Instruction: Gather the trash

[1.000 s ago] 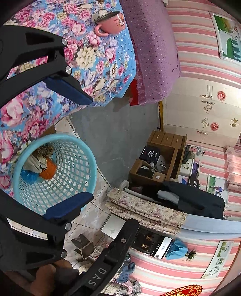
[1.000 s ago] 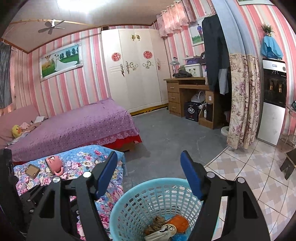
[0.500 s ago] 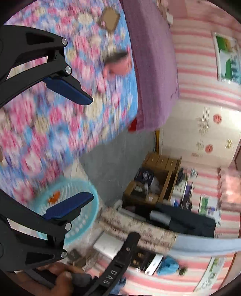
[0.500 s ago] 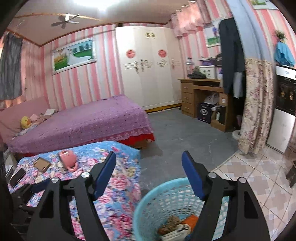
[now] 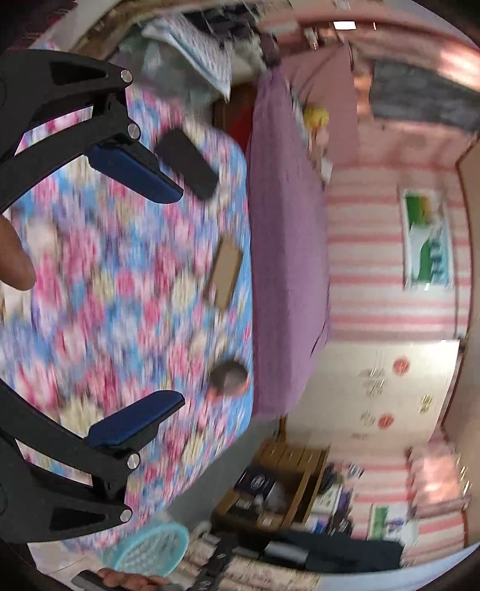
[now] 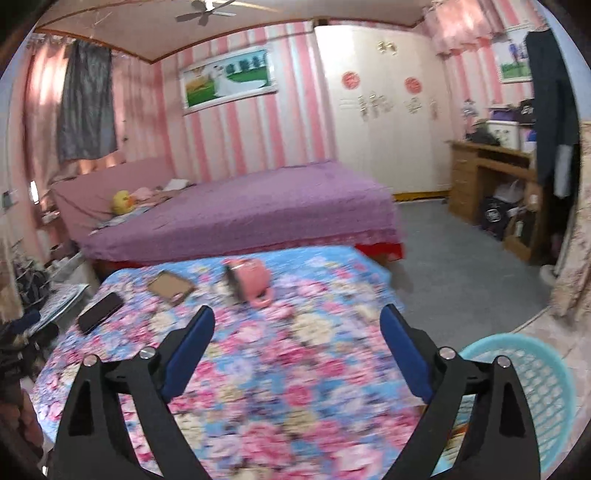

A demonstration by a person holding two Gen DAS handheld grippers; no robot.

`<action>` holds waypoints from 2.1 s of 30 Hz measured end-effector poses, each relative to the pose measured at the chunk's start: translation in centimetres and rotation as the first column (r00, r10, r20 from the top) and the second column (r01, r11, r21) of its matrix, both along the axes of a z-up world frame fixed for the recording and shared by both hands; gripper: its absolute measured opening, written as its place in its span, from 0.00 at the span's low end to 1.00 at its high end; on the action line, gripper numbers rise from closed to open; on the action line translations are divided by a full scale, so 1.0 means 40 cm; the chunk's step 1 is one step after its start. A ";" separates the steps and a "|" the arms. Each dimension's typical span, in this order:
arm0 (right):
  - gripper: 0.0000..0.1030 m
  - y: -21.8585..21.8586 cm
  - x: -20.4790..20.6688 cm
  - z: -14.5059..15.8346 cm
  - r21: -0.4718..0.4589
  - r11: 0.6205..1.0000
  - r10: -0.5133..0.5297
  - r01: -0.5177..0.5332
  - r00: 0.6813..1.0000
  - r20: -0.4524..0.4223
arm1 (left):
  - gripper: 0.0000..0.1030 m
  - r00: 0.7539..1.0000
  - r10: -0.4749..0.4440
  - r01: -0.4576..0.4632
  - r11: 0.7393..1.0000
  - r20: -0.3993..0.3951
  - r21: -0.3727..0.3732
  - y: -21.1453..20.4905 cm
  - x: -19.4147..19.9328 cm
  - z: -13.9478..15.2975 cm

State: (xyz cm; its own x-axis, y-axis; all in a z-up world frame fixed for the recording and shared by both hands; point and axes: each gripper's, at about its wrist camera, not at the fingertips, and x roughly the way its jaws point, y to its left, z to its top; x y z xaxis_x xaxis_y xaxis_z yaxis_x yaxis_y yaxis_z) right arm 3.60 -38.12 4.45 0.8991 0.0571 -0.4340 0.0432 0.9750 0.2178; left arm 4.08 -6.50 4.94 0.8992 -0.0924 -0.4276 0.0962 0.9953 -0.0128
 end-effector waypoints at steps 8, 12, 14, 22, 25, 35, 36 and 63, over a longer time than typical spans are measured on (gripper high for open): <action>0.93 0.198 -0.003 -0.082 -0.090 0.993 0.073 -0.079 0.995 -0.067 | 0.95 0.983 0.176 -0.177 0.984 0.048 0.017 0.144 -0.026 -0.092; 0.95 0.209 0.016 -0.078 -0.098 0.994 0.036 -0.042 0.998 -0.055 | 0.95 0.987 0.159 -0.159 0.987 -0.003 -0.008 0.165 -0.011 -0.121; 0.95 0.210 0.026 -0.080 -0.093 0.995 0.022 -0.027 0.998 -0.055 | 0.95 0.990 0.140 -0.141 0.990 -0.032 -0.016 0.164 0.002 -0.135; 0.95 0.256 0.036 -0.083 -0.150 0.988 0.039 -0.046 0.998 -0.055 | 0.95 0.991 0.134 -0.135 0.990 -0.027 -0.044 0.157 -0.005 -0.136; 0.95 0.257 0.027 -0.081 -0.182 0.982 0.035 -0.042 0.999 -0.042 | 0.95 0.990 0.136 -0.137 0.989 -0.024 -0.060 0.165 -0.009 -0.133; 0.95 0.237 -0.112 -0.070 -0.235 0.970 0.054 -0.057 0.998 -0.017 | 0.95 0.989 0.150 -0.150 0.989 0.013 0.005 0.158 -0.078 -0.113; 0.95 0.229 -0.133 -0.069 -0.222 0.974 0.046 -0.046 0.999 -0.003 | 0.95 0.989 0.150 -0.150 0.989 0.012 0.007 0.158 -0.087 -0.106; 0.96 0.202 -0.236 -0.100 -0.239 0.971 0.057 -0.032 0.994 0.098 | 0.95 0.994 0.108 -0.108 0.994 0.011 -0.030 0.171 -0.181 -0.140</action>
State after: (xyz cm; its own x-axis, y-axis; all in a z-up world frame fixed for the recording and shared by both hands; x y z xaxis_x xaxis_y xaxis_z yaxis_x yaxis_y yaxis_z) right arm -5.83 -30.06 0.43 0.9388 0.0050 -0.3444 -0.0120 0.9998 -0.0182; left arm -3.16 0.34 -0.65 0.9098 -0.0067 -0.4150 -0.0118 0.9990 -0.0421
